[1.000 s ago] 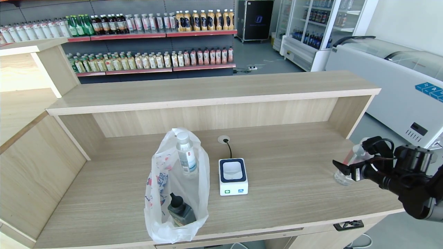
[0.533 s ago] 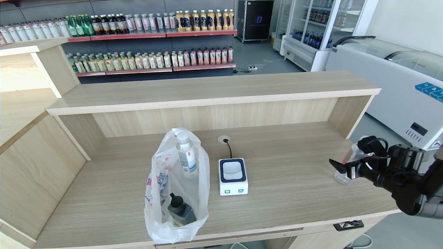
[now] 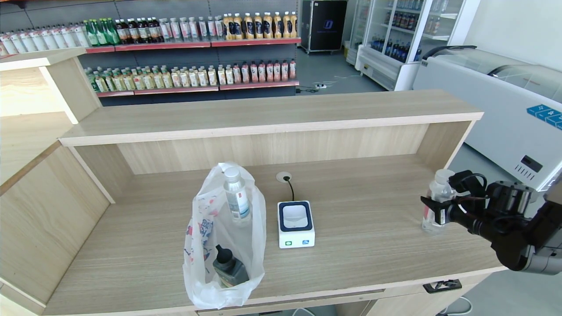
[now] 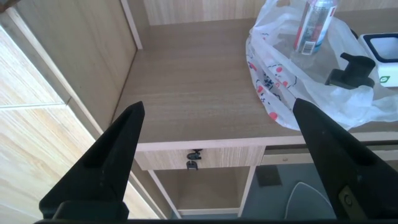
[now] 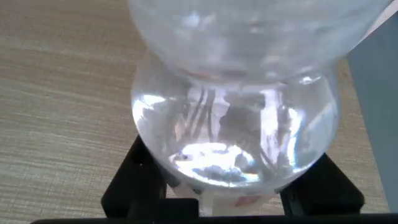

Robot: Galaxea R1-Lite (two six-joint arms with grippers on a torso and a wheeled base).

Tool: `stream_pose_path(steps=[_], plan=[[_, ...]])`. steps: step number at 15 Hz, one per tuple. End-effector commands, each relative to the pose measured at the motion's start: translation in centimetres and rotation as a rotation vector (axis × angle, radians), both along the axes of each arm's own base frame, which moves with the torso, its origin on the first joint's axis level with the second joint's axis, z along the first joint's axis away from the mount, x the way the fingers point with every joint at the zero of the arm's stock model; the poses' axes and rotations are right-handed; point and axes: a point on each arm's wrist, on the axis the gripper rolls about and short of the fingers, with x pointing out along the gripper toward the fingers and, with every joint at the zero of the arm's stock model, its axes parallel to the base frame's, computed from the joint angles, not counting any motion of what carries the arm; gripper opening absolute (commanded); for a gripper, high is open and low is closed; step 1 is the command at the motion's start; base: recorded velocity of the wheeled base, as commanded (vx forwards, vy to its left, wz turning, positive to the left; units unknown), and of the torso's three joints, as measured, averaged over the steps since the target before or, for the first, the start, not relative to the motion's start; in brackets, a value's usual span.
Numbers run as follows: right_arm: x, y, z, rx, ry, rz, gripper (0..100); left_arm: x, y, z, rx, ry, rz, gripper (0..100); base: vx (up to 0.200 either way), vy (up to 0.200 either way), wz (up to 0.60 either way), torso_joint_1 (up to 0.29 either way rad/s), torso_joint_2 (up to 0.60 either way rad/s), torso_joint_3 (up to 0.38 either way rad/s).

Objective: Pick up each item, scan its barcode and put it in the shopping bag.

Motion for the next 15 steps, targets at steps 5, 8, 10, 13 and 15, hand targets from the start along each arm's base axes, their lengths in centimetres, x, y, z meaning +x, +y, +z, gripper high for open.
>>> stream_pose_path(steps=[5, 8, 10, 13, 15], plan=[[-0.1, 0.0, 1.0, 0.015, -0.022, 0.009, 0, 0.0, 0.0, 0.0, -0.001, -0.001, 0.001, 100, 0.0, 0.0, 0.0, 0.0, 0.0, 0.0], [-0.6, 0.3, 2.2, 0.034, -0.006, 0.009, 0, 0.0, 0.0, 0.0, 0.001, 0.0, 0.001, 100, 0.0, 0.0, 0.0, 0.0, 0.0, 0.0], [-1.3, 1.2, 5.2, 0.121, -0.033, 0.014, 0, 0.0, 0.0, 0.0, -0.001, -0.001, 0.001, 100, 0.0, 0.0, 0.0, 0.0, 0.0, 0.0], [-6.6, 6.0, 16.4, 0.373, -0.007, 0.109, 0, 0.0, 0.0, 0.0, -0.001, -0.001, 0.001, 100, 0.0, 0.0, 0.0, 0.0, 0.0, 0.0], [-10.0, 8.3, 21.2, 0.445, 0.019, 0.174, 0, 0.0, 0.0, 0.0, -0.001, -0.001, 0.001, 100, 0.0, 0.0, 0.0, 0.0, 0.0, 0.0]])
